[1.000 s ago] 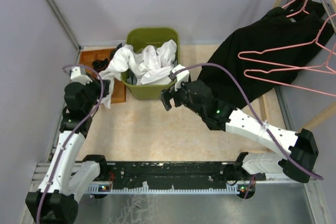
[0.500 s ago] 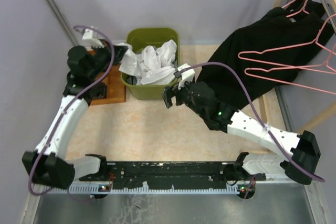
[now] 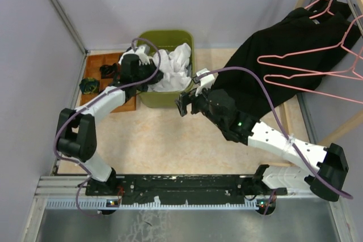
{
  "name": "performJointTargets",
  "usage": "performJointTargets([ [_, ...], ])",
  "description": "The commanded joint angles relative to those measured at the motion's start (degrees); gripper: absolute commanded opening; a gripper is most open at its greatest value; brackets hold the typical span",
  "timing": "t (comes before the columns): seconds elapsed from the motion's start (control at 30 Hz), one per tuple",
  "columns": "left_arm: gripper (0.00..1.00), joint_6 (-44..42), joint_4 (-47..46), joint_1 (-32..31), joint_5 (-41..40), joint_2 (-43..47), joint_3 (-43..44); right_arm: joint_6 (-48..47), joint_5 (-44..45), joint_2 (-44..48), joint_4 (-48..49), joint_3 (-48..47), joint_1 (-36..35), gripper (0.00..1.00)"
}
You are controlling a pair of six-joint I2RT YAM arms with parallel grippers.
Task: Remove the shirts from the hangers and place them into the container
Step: Place the shirt in the bin.
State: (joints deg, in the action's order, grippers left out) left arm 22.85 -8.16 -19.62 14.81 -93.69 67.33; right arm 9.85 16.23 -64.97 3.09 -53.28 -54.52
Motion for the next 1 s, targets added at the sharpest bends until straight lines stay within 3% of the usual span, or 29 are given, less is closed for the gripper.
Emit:
performJointTargets([
  [0.0, 0.25, 0.9, 3.2, -0.6, -2.3, 0.5, -4.2, 1.1, -0.1, -0.6, 0.2, -1.6, -0.1, 0.85],
  [0.07, 0.38, 0.5, 3.6, -0.5, -2.8, 2.9, -4.3, 0.9, 0.2, -1.1, 0.0, -1.6, -0.1, 0.86],
  [0.2, 0.49, -2.9, 6.5, -0.5, -4.0, 8.1, -0.8, 0.9, 0.0, -1.8, -0.3, -1.9, -0.1, 0.86],
  [0.47, 0.89, -6.6, 9.7, 1.5, -15.3, 17.0, 3.4, 0.5, 0.4, -1.7, -1.0, -1.7, -0.1, 0.86],
  [0.7, 0.92, -4.1, 12.2, 10.6, -10.6, 13.7, 5.3, 0.6, -0.1, -1.5, -1.2, -1.9, -0.1, 0.86],
  [0.97, 0.9, 1.1, 10.5, 15.5, -2.8, 4.8, 5.2, 1.8, -1.4, -1.5, -2.8, -2.2, -0.1, 0.86],
])
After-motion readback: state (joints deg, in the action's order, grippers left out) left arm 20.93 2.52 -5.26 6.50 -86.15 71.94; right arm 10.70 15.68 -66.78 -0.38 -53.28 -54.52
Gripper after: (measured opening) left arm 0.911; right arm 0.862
